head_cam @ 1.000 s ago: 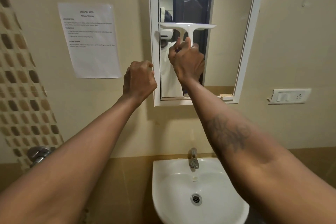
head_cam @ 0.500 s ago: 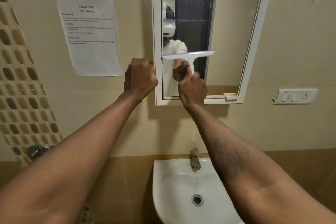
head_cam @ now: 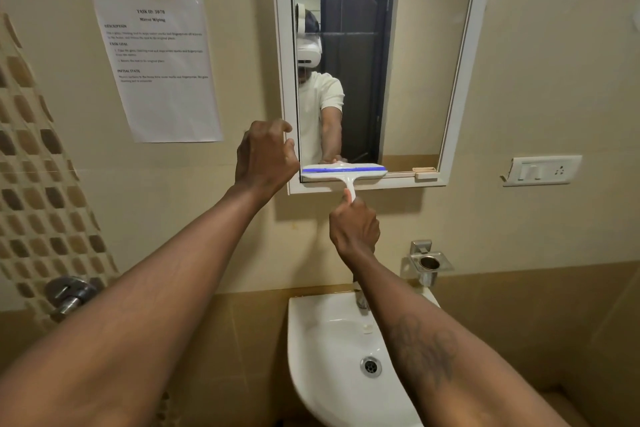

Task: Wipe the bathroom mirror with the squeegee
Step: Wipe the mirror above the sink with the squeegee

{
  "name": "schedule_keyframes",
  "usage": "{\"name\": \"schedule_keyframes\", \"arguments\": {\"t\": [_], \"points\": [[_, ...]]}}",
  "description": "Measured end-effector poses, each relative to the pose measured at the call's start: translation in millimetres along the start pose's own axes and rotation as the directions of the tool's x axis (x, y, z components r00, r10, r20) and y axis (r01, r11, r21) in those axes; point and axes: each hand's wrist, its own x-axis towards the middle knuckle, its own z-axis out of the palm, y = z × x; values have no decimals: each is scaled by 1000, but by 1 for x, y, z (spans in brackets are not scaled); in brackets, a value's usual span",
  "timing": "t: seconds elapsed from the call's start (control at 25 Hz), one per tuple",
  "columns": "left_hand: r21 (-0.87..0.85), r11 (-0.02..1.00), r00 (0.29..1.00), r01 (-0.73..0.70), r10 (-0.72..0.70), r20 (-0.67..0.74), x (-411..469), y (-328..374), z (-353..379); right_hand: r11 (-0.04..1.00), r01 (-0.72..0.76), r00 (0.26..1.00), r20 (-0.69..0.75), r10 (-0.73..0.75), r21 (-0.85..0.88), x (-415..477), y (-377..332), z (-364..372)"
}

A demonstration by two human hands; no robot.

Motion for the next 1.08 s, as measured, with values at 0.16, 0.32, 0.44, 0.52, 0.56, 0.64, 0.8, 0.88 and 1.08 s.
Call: {"name": "schedule_keyframes", "arguments": {"t": [0.16,0.32,0.44,0.52,0.56,0.64,0.8,0.88,1.08], "points": [[7,1000,999,-12,13,-49,9,3,-12,981,138,985,-126,-122,135,32,-45,-38],[-19,999,995,-26,24,-102,29,15,-27,949,242,946,-269,-183,203,80,-116,-78],[-28,997,988,-69,64,-142,46,25,-38,928,314,914,-329,-238,199,113,-156,-95],[-18,995,983,-93,89,-161,60,29,-44,912,353,899,-347,-268,210,133,-179,-104],[-12,995,981,-101,97,-168,66,30,-47,903,367,893,-357,-274,224,141,-189,-107],[1,993,975,-119,117,-191,79,32,-52,895,388,879,-379,-288,220,155,-206,-112],[35,990,963,-139,144,-228,99,30,-56,884,428,847,-425,-320,187,175,-231,-114],[39,989,960,-145,150,-238,105,28,-55,880,430,844,-436,-312,203,184,-242,-114],[25,987,959,-156,157,-236,113,20,-50,898,392,853,-445,-273,201,198,-247,-112]]}}
